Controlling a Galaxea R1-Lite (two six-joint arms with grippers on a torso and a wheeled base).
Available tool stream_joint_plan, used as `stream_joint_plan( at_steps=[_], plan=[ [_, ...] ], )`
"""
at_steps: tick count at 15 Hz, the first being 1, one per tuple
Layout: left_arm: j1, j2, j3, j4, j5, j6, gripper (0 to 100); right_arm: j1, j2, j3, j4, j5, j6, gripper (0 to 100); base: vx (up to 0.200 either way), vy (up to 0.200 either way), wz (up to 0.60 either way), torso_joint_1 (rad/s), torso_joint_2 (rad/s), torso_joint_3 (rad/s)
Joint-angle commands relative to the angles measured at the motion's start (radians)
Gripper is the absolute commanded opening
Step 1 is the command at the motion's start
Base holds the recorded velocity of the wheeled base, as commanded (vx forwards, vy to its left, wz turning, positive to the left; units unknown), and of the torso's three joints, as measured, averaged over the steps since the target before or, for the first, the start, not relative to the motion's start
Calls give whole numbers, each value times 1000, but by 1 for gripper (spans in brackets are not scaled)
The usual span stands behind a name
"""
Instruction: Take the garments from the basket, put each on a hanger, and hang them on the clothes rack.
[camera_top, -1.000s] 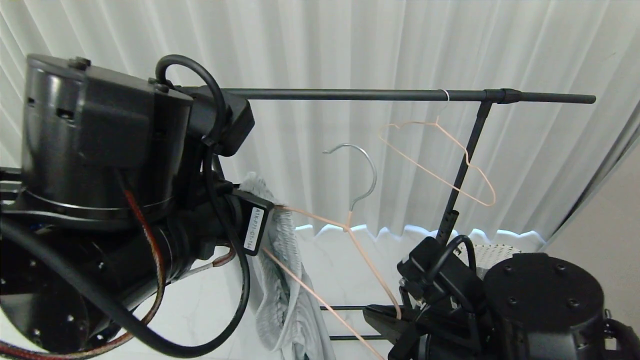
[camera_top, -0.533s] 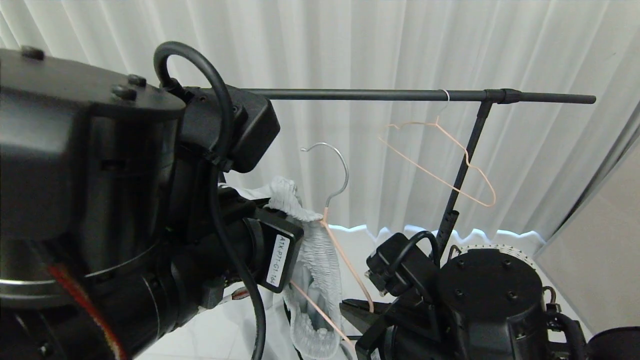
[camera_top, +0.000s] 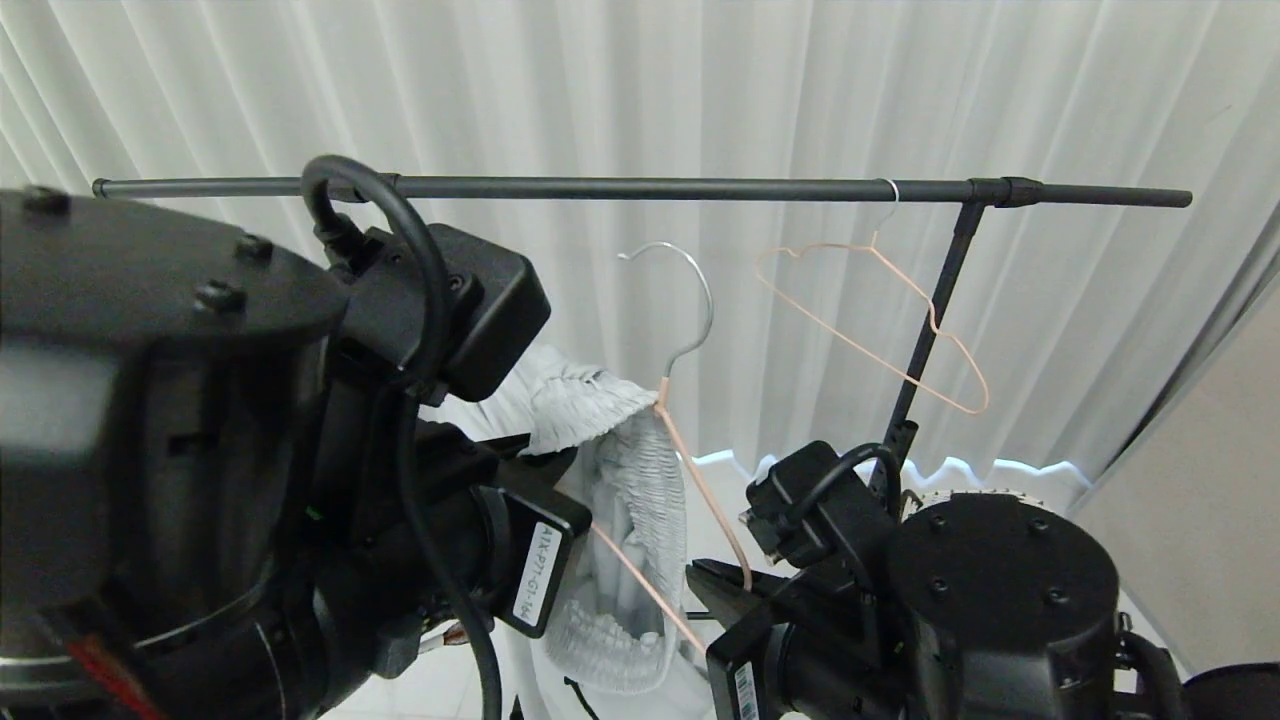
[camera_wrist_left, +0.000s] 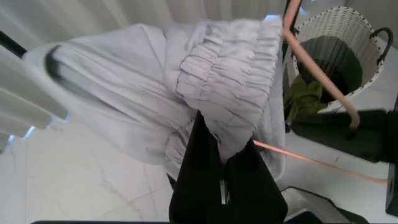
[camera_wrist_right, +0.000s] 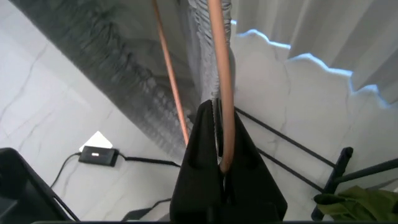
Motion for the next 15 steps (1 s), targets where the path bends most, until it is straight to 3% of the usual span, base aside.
stream_joint_plan(
  at_steps=[1,6,7,15],
  plan=[
    [0,-23,22,-2,1,-2,0,1,-19,1,-7,-5,-1,0,0,0,0,0,0,0],
    [0,-12,24,-40,1,1,0,19,-28,2,-82,-39,-9,0,0,0,0,0,0,0],
    [0,-14,27,-40,1,1,100,24,-28,2,-90,-40,-9,0,0,0,0,0,0,0],
    [3,-80,102,-42,3,0,100,36,-29,2,-194,-48,-50,0,0,0,0,0,0,0]
  ],
)
